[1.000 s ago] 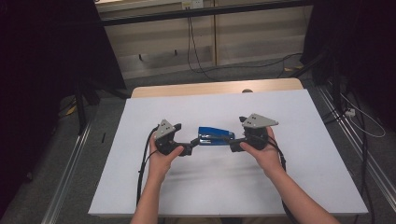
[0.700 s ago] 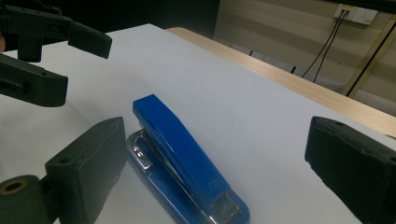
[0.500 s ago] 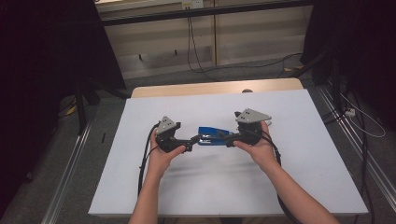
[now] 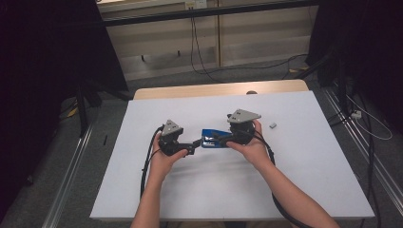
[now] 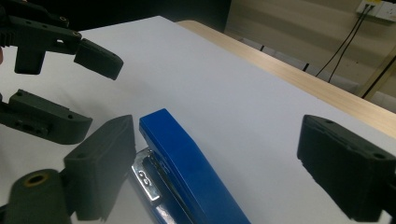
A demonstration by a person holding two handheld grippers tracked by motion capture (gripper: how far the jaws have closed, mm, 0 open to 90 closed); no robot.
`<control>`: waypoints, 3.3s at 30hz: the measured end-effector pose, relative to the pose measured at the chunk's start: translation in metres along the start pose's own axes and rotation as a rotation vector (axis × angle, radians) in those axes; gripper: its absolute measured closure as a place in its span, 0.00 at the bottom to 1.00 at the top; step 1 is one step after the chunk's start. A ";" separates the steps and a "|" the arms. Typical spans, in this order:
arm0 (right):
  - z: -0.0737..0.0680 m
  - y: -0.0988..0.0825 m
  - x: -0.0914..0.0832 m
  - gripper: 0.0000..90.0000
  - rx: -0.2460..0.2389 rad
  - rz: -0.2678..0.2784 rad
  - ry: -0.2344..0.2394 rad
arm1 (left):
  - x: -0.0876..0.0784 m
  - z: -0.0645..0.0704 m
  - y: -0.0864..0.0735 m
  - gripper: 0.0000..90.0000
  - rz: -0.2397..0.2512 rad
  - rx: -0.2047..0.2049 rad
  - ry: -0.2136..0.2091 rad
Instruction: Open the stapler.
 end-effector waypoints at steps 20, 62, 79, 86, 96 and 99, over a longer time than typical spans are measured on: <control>-0.030 -0.001 0.033 0.42 -0.025 -0.041 0.149 | 0.004 0.002 -0.013 0.17 -0.095 0.011 -0.005; -0.043 -0.004 0.046 0.66 -0.163 -0.076 0.243 | 0.007 -0.001 -0.016 0.19 -0.107 -0.001 0.003; -0.036 0.006 0.037 0.67 -0.120 -0.037 0.236 | 0.014 -0.002 -0.010 0.24 -0.043 -0.022 0.015; -0.033 0.009 0.034 0.67 -0.097 -0.026 0.232 | 0.017 -0.002 -0.006 0.33 -0.010 -0.029 0.009; -0.030 0.011 0.032 0.67 -0.065 -0.013 0.229 | 0.025 0.006 0.001 0.84 0.041 -0.014 -0.035; -0.029 0.012 0.030 0.67 -0.056 -0.009 0.227 | 0.029 0.007 0.004 0.96 0.058 -0.006 -0.050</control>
Point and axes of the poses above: each handheld gripper's, and its own axes: x roughly forward along the jaws, y roughly out of its top, z roughly to its right, the point moved 10 cm from there along x, roughly forward along the jaws, and after that the axes turned 15 degrees about -y, right-handed, at the moved point
